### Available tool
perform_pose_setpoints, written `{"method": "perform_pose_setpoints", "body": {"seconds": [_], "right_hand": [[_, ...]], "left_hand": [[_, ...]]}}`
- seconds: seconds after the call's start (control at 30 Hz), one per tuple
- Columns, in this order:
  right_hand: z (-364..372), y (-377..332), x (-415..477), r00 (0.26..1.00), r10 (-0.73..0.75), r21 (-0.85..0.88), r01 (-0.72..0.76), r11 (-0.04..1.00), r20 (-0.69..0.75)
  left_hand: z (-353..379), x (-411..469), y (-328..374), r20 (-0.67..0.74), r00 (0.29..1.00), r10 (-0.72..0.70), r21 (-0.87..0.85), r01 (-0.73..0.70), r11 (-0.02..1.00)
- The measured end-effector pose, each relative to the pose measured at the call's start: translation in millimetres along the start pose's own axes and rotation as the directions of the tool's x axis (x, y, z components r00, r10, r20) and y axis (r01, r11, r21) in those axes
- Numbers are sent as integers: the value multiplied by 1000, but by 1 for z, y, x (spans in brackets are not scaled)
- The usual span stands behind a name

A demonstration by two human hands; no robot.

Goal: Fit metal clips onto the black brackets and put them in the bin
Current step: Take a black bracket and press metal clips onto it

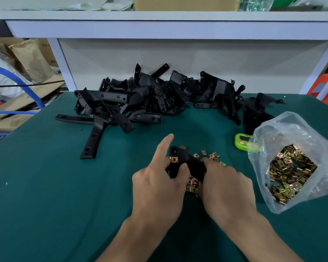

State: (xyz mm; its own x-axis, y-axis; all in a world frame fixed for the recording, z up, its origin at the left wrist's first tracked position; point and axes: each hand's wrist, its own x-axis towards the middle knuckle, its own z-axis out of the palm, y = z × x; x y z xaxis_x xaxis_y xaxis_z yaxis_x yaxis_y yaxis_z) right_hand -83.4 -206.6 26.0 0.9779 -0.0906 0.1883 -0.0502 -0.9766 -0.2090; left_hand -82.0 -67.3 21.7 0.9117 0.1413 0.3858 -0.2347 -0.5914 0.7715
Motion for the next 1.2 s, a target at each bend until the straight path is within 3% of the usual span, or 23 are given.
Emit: {"method": "perform_pose_setpoints", "body": {"seconds": [0.1,0.17,0.23,0.3,0.4,0.47,0.57,0.83,0.9,1.0,1.2], "right_hand": [[4,-1,0,999,-4,59,6,998,-34],[5,1,2,998,2,96,3,995,-58],[6,6,5,995,31,128,-18,992,-97],[6,14,8,990,78,153,-60,986,-119],[8,22,13,987,127,193,-107,975,-93],[11,26,16,987,141,212,-122,970,-76],[14,29,19,986,143,215,-121,969,-88],[17,28,20,992,99,237,-77,969,-82],[17,29,20,993,93,233,-72,970,-79],[17,29,19,994,74,207,-56,977,-80],[15,27,20,994,26,181,-6,983,-109]], "left_hand": [[-2,0,-2,-70,985,156,124,-147,981],[-7,4,-4,-61,974,220,70,-215,974],[-13,12,-11,-15,985,174,-69,-174,982],[-16,25,-26,-7,1000,24,-150,-25,988],[-20,41,-51,100,980,-170,29,168,985],[-18,43,-60,210,959,-192,188,153,970],[-10,42,-62,279,952,-125,278,45,960],[-7,55,-71,217,976,27,248,-81,965],[-7,54,-67,133,991,-2,173,-21,985],[-5,46,-53,2,987,-160,-75,159,984],[-5,32,-29,167,951,-259,-340,302,890]]}}
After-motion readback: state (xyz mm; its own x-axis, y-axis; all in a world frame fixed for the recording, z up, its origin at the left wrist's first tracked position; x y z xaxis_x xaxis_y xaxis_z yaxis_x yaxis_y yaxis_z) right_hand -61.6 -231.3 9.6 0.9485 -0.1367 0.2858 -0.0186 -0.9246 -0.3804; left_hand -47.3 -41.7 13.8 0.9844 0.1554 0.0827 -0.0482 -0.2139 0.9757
